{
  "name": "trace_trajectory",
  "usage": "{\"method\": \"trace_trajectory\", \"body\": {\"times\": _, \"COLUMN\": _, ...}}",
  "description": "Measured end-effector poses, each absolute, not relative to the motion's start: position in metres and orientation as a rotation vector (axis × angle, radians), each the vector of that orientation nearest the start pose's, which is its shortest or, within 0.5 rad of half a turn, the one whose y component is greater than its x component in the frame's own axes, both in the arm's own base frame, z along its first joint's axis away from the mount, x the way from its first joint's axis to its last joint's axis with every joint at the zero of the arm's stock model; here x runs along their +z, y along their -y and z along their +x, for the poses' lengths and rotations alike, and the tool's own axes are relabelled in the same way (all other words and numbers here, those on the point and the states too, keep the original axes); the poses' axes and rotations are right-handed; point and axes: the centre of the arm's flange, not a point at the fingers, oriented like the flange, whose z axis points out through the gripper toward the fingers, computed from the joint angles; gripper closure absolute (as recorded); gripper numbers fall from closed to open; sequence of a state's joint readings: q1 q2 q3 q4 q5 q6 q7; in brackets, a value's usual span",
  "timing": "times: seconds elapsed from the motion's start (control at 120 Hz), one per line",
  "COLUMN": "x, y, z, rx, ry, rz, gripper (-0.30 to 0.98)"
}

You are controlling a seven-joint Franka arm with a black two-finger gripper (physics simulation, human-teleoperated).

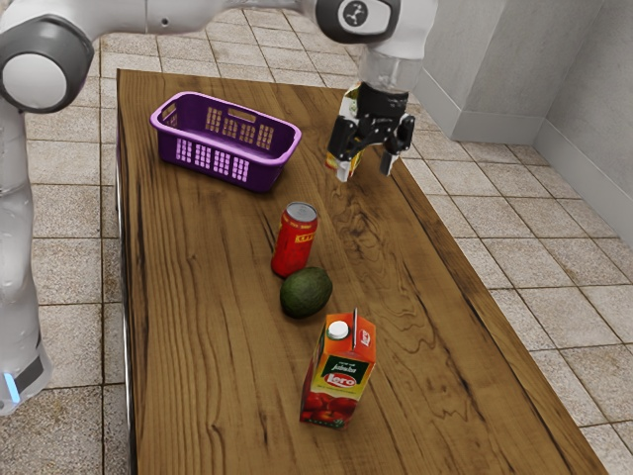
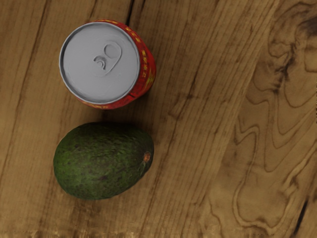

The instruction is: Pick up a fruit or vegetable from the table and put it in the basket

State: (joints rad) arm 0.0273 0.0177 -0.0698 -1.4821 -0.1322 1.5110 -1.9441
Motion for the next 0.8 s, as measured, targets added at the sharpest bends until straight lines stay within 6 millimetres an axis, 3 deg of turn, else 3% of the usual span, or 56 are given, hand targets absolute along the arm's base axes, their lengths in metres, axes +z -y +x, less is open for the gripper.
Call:
{"method": "trace_trajectory", "body": {"times": 0.142, "x": 0.665, "y": 0.059, "z": 0.549, "rx": -0.170, "ry": -2.535, "rz": 1.664, "gripper": 0.00}}
{"method": "trace_trajectory", "body": {"times": 0.2, "x": 0.681, "y": 0.066, "z": 0.538, "rx": -0.120, "ry": -2.538, "rz": 1.647, "gripper": 0.00}}
{"method": "trace_trajectory", "body": {"times": 0.317, "x": 0.691, "y": 0.091, "z": 0.523, "rx": -0.112, "ry": -2.484, "rz": 1.735, "gripper": 0.00}}
{"method": "trace_trajectory", "body": {"times": 0.433, "x": 0.676, "y": 0.113, "z": 0.524, "rx": -0.183, "ry": -2.367, "rz": 1.923, "gripper": 0.00}}
{"method": "trace_trajectory", "body": {"times": 0.592, "x": 0.662, "y": 0.126, "z": 0.524, "rx": -0.233, "ry": -2.207, "rz": 2.126, "gripper": 0.00}}
{"method": "trace_trajectory", "body": {"times": 0.725, "x": 0.645, "y": 0.129, "z": 0.515, "rx": -0.279, "ry": -2.105, "rz": 2.258, "gripper": 0.00}}
{"method": "trace_trajectory", "body": {"times": 0.8, "x": 0.632, "y": 0.120, "z": 0.513, "rx": -0.324, "ry": -2.071, "rz": 2.296, "gripper": 0.00}}
